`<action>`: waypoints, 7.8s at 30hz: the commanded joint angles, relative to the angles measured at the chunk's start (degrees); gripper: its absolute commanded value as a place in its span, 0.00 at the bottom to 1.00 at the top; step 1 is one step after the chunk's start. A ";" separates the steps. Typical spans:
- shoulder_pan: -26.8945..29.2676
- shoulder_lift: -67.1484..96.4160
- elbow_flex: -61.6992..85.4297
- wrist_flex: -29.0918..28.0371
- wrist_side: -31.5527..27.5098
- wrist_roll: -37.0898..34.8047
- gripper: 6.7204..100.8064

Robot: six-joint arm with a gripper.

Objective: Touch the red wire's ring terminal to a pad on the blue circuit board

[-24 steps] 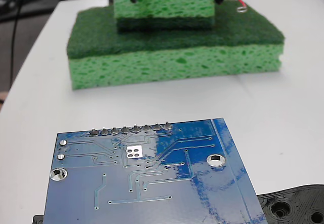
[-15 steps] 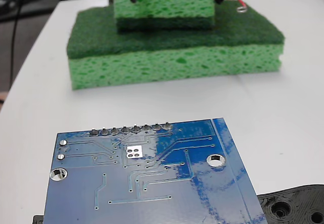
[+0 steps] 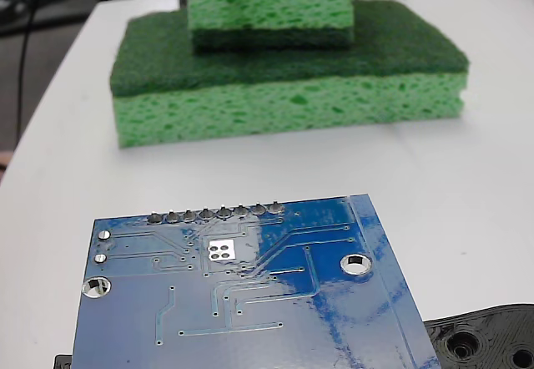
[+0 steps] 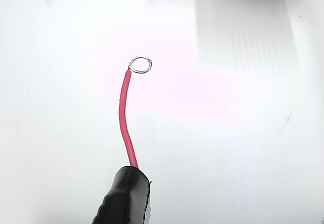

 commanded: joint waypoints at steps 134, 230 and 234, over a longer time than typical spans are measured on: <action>15.64 -49.48 -37.71 -5.10 -14.06 -15.56 0.99; -0.44 0.18 2.20 -0.44 1.58 1.05 0.99; -0.44 0.18 2.20 -0.44 1.58 1.05 0.99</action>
